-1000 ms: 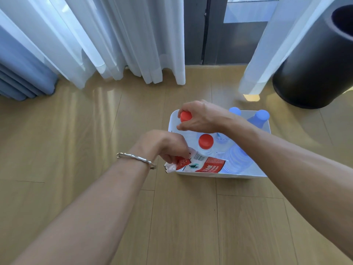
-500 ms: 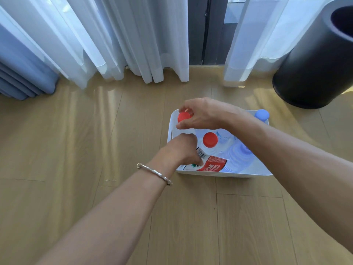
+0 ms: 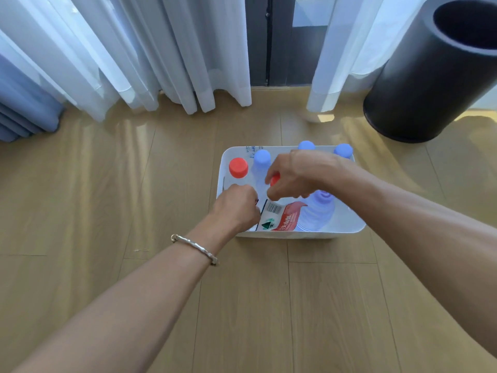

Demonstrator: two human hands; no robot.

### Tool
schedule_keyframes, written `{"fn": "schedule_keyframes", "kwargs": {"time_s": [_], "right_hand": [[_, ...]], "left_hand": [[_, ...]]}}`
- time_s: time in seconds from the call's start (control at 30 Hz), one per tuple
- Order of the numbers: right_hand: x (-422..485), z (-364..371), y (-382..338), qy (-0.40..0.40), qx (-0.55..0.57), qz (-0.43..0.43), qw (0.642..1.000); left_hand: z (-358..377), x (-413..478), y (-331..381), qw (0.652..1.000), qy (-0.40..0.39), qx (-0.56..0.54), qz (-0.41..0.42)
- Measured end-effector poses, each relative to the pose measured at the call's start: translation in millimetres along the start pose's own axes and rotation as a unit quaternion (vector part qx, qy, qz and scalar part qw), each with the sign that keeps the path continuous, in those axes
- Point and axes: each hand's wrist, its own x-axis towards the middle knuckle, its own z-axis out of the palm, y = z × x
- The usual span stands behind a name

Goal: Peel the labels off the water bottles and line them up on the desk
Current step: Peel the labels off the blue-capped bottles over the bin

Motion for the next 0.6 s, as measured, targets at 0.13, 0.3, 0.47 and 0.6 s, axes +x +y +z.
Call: {"fn": "schedule_keyframes", "kwargs": {"time_s": [0.13, 0.3, 0.47, 0.6], "right_hand": [[-3.6, -8.2, 14.9, 0.024, 0.062, -0.001, 0.998], [-6.9, -23.5, 30.0, 0.052, 0.113, 0.005, 0.992], [-5.5, -28.8, 34.0, 0.109, 0.123, 0.004, 0.986], [-4.8, -25.3, 29.8, 0.12, 0.13, 0.01, 0.984]], "left_hand": [[1.9, -5.3, 9.4, 0.999, 0.034, -0.029, 0.004], [11.1, -16.6, 6.5, 0.994, 0.038, -0.097, -0.027], [19.9, -24.7, 1.3, 0.997, 0.015, -0.081, 0.01], [16.8, -24.2, 12.7, 0.989, -0.041, -0.142, -0.03]]}}
